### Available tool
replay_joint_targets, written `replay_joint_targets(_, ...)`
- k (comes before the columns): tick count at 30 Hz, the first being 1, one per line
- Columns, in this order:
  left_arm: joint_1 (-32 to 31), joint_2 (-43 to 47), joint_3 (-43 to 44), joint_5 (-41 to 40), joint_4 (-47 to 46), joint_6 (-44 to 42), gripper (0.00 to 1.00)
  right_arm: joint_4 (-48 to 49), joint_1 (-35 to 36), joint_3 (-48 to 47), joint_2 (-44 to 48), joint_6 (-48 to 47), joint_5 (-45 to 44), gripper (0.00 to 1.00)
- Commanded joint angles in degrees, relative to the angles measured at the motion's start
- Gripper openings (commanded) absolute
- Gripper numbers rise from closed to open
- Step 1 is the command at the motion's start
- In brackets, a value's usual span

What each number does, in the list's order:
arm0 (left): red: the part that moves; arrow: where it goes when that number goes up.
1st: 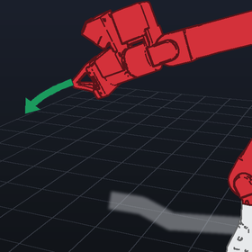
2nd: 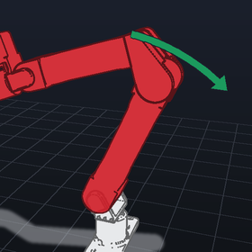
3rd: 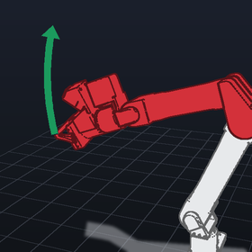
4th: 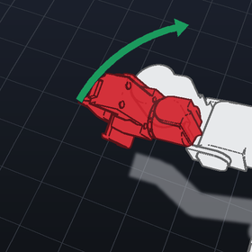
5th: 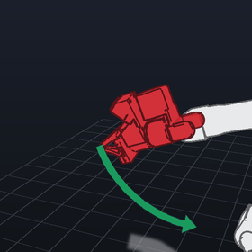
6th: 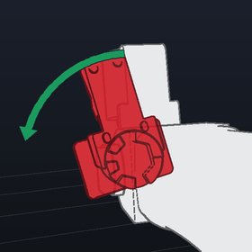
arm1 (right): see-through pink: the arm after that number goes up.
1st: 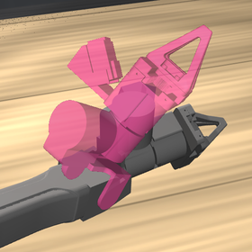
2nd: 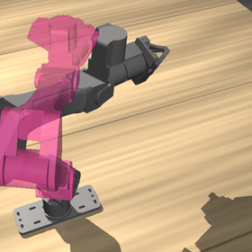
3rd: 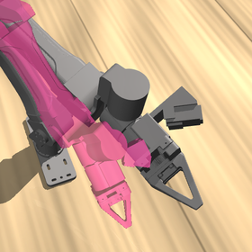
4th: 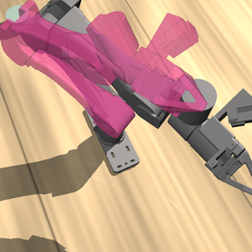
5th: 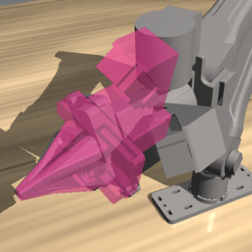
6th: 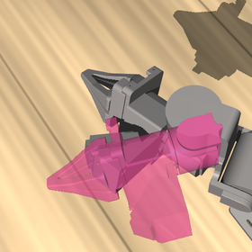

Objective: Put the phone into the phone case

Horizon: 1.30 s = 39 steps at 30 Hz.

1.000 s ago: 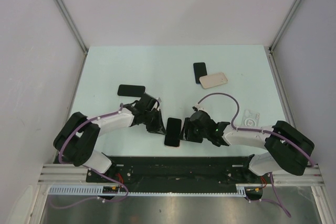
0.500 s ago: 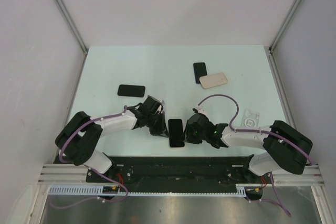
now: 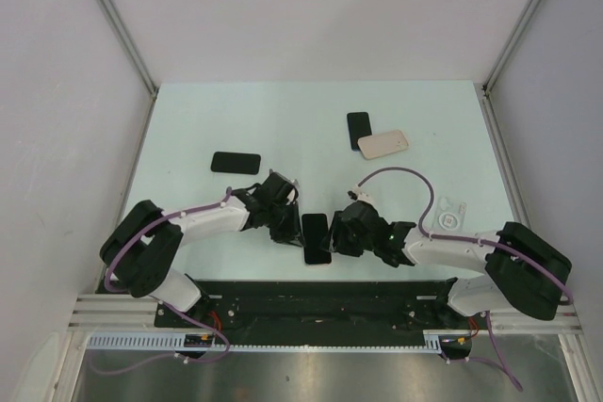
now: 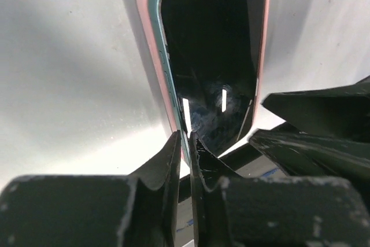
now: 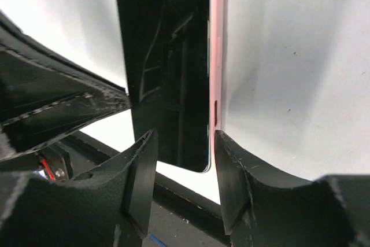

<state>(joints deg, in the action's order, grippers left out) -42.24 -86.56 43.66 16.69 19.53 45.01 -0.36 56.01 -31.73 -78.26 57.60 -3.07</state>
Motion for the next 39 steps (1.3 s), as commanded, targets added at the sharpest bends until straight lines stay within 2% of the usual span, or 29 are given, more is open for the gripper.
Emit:
replay_joint_targets(1, -0.48, 1.75, 1.87, -3.06, 1.21, -0.81, 0.16, -1.4, -1.68, 0.35, 4.43, -2.75, -1.76, 0.49)
replay_joint_targets(8, 0.31, -1.76, 3.97, -4.64, 2.0, -1.95, 0.29, -0.52, -4.76, 0.87, 5.04, -6.19, 0.52, 0.53)
replay_joint_targets(13, 0.4, -3.87, 4.85, -5.26, 0.33, -2.65, 0.29, 4.22, -5.82, 3.16, 5.22, -6.19, 2.28, 0.56)
replay_joint_targets(16, 0.75, -6.67, 5.47, -4.04, -0.02, -2.83, 0.23, 5.55, -6.09, 3.25, 4.0, -7.24, 4.02, 0.58)
replay_joint_targets(19, 0.93, -7.91, 4.86, -2.63, -0.89, -2.74, 0.17, 6.95, -5.91, 3.25, 1.89, -7.6, 4.47, 0.64)
replay_joint_targets(25, 2.68, -7.83, 0.03, 5.27, -7.91, -1.16, 0.06, 10.38, -5.12, 3.25, -1.8, -5.93, 6.67, 0.73)
replay_joint_targets(27, 3.3, -7.13, -2.08, 8.0, -9.68, -0.81, 0.06, 11.95, -4.94, 3.25, -2.68, -5.49, 7.37, 0.76)
replay_joint_targets(35, 4.01, -6.16, -6.04, 14.15, -16.62, 1.56, 0.02, 19.16, -7.4, 3.25, -3.48, -3.29, 16.16, 0.78)
replay_joint_targets(39, 4.09, -4.32, -8.59, 16.27, -21.09, 3.67, 0.02, 29.5, -8.98, 3.51, -5.14, -3.03, 23.18, 0.8)
